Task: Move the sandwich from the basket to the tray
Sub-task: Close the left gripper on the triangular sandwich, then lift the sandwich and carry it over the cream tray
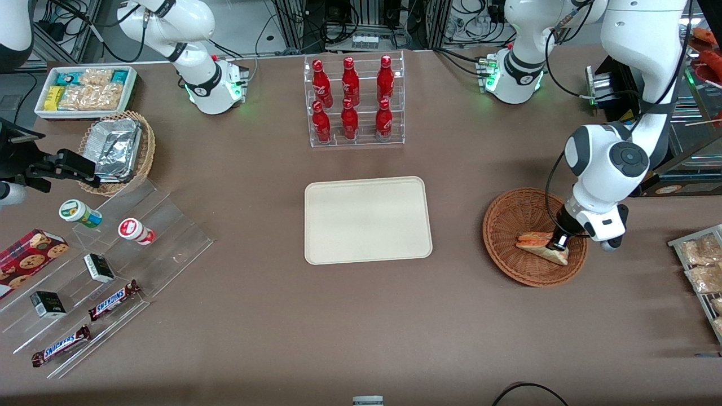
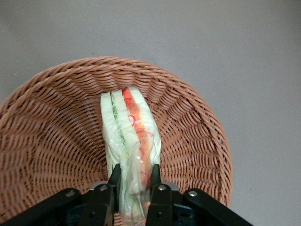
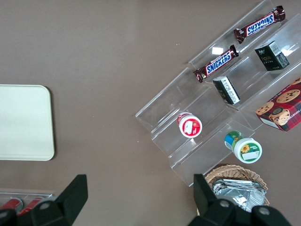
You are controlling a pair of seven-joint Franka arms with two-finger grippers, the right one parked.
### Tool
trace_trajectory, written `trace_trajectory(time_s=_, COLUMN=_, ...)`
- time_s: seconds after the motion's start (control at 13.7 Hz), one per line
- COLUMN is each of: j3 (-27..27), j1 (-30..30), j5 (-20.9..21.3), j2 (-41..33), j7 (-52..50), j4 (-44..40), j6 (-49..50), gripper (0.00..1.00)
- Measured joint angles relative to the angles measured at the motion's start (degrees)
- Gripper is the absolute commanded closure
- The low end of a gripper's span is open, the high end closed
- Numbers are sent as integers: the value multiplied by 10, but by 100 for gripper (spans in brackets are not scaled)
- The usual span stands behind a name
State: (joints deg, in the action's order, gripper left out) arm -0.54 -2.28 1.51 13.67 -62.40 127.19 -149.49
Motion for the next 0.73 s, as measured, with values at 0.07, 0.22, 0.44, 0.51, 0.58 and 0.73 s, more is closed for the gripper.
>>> trace_trajectory(time_s=0.07, j3=-1, j1=-5, j5=3, j2=-10, j7=15, j4=-11, j6=44, gripper=100)
trace_trajectory(time_s=0.22, j3=-3, j1=-19, j5=9, j2=-50, j7=48, j4=-44, j6=170, gripper=100)
trace_trajectory(time_s=0.44, j3=-28, j1=-44, j5=10, j2=-112, j7=84, j4=-102, j6=329, gripper=100)
trace_trajectory(time_s=0.51, j3=-52, j1=-48, j5=10, j2=-119, j7=88, j4=-123, j6=359, gripper=100)
trace_trajectory(time_s=0.58, j3=-81, j1=-51, j5=10, j2=-120, j7=88, j4=-141, j6=376, gripper=100)
trace_trajectory(time_s=0.73, j3=-141, j1=-55, j5=10, j2=-106, j7=88, j4=-166, j6=381, gripper=100)
